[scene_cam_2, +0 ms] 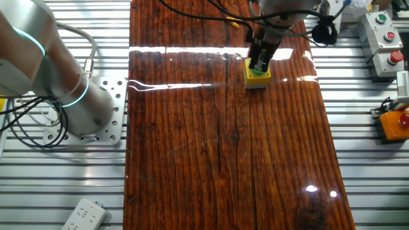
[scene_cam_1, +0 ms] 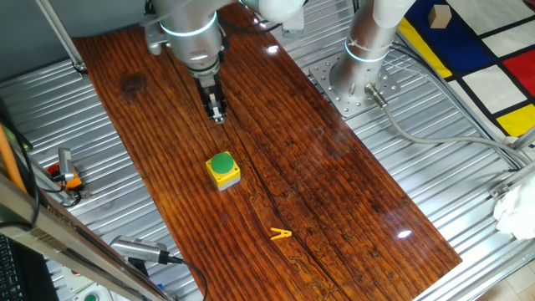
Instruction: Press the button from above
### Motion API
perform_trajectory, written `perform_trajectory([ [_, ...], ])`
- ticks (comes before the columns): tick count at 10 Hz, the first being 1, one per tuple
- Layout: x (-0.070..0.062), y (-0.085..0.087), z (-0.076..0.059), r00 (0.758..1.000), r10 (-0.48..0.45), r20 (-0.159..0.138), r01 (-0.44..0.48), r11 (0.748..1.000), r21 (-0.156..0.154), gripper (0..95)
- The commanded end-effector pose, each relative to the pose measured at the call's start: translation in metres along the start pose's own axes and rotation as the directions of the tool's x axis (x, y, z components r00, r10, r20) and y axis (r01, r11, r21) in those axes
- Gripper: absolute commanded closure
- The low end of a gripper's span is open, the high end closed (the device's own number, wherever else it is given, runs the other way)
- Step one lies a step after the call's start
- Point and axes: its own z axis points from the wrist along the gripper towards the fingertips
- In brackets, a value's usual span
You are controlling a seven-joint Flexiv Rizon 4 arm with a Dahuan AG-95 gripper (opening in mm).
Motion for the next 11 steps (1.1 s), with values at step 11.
perform_trajectory([
  [11,0.030,-0.046,-0.002,0.996,-0.004,0.094,-0.003,0.997,0.076,95.0],
])
